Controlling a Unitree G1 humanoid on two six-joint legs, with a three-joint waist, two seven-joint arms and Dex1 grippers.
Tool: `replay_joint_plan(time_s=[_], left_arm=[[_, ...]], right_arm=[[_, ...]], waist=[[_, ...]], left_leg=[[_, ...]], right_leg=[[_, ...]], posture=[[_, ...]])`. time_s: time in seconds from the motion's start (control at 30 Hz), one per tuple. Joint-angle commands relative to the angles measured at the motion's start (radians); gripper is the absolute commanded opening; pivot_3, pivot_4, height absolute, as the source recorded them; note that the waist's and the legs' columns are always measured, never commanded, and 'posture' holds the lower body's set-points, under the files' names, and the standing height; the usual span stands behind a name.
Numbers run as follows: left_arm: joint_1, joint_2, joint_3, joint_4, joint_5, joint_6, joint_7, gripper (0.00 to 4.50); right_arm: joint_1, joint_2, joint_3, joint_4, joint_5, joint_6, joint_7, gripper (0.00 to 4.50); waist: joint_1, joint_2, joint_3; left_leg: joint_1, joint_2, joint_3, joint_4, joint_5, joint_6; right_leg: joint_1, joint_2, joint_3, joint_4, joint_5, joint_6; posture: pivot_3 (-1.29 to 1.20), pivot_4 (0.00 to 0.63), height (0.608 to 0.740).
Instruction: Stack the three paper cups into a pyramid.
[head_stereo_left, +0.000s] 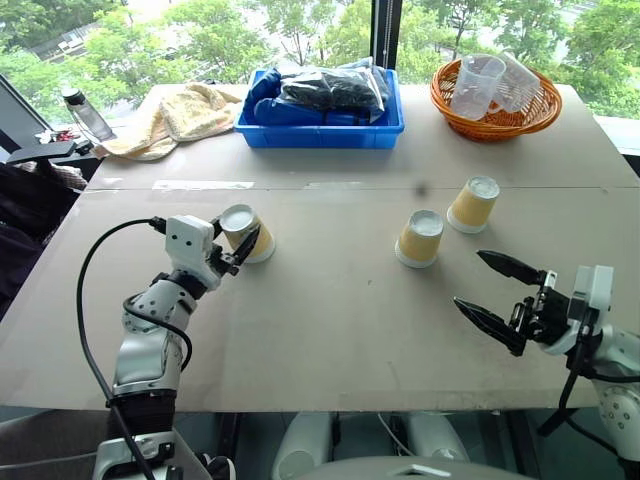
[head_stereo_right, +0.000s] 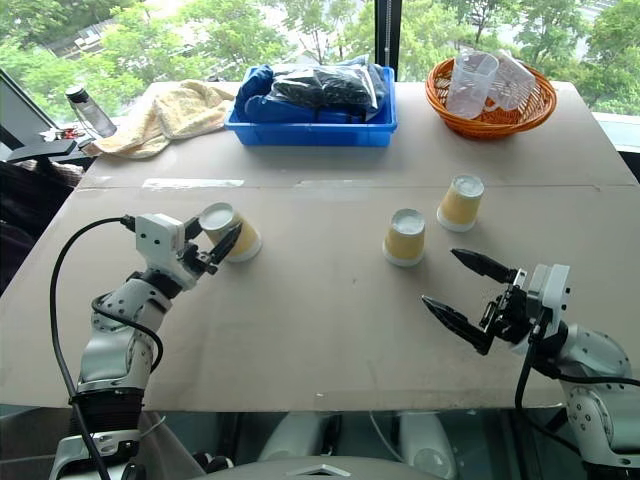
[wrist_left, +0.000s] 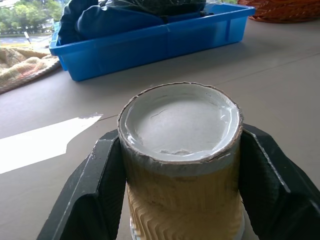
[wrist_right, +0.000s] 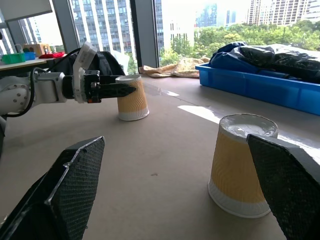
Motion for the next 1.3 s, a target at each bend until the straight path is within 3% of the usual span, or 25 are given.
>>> replay_joint_plan(time_s=[0.03, 0.3, 0.53, 0.8, 0.9, 0.97, 1.13, 1.3], left_arm=[[0.018, 0.006, -0.053, -0.119, -0.080, 0.049, -0.104, 2.72], [-0.056, 0.046, -0.286, -0.282, -0.081, 0.168, -0.296, 2.72], [-0.097, 0.095, -0.413, -0.290, -0.067, 0.107, -0.509, 2.72], [-0.087, 0.104, -0.417, -0.211, -0.052, 0.048, -0.584, 2.72], [-0.076, 0.109, -0.415, -0.209, -0.050, 0.051, -0.591, 3.98], [-0.068, 0.106, -0.406, -0.211, -0.040, 0.033, -0.581, 4.40], [-0.053, 0.111, -0.323, -0.277, -0.111, 0.041, -0.550, 4.40], [-0.040, 0.183, -0.163, -0.394, -0.287, 0.191, -0.511, 4.40]], right_arm=[[-0.001, 0.000, -0.032, -0.008, 0.010, -0.029, 0.013, 4.50], [0.040, -0.001, -0.049, -0.016, 0.025, -0.032, 0.024, 4.50], [0.102, -0.032, -0.067, -0.009, -0.011, -0.052, 0.070, 4.50], [0.117, -0.037, -0.068, -0.007, -0.023, -0.068, 0.077, 4.50], [0.115, -0.037, -0.065, 0.001, -0.025, -0.073, 0.081, 4.50], [0.112, -0.035, -0.060, 0.011, -0.030, -0.082, 0.085, 4.50], [0.063, -0.016, -0.045, 0.047, -0.064, -0.100, 0.049, 4.50], [-0.016, 0.014, -0.008, 0.101, -0.170, -0.083, -0.070, 4.50]], waist=[[0.000, 0.000, 0.000], [0.001, 0.000, 0.000], [-0.005, 0.001, 0.000], [-0.001, 0.001, 0.000], [-0.001, 0.001, 0.000], [-0.002, 0.001, 0.000], [-0.005, 0.000, 0.000], [-0.003, 0.000, 0.000]], left_leg=[[0.000, 0.000, 0.000, 0.000, 0.000, 0.000], [0.000, 0.000, 0.000, 0.000, 0.000, 0.000], [0.000, 0.000, 0.001, 0.000, 0.000, 0.000], [0.000, 0.000, 0.000, 0.000, 0.000, 0.000], [0.000, 0.000, 0.000, 0.000, 0.000, 0.001], [0.000, 0.000, 0.001, 0.000, 0.000, 0.001], [0.000, 0.000, 0.001, 0.000, 0.000, 0.001], [0.000, 0.001, 0.000, 0.000, 0.000, 0.000]], right_leg=[[0.000, 0.000, 0.000, 0.000, 0.000, 0.000], [0.000, 0.000, 0.000, 0.000, 0.000, 0.000], [0.000, 0.001, 0.001, 0.000, 0.000, 0.000], [0.001, 0.001, 0.001, 0.000, 0.000, 0.000], [0.001, 0.001, 0.001, 0.000, 0.000, 0.000], [0.001, 0.001, 0.001, 0.000, 0.000, 0.000], [0.001, 0.001, 0.001, 0.000, 0.000, 0.000], [0.000, 0.001, 0.001, 0.000, 0.000, 0.000]], posture=[[0.00, 0.150, 0.740], [0.00, 0.150, 0.740], [0.00, 0.150, 0.740], [0.00, 0.150, 0.740], [0.00, 0.150, 0.740], [0.00, 0.150, 0.740], [0.00, 0.150, 0.740], [0.00, 0.150, 0.740]])
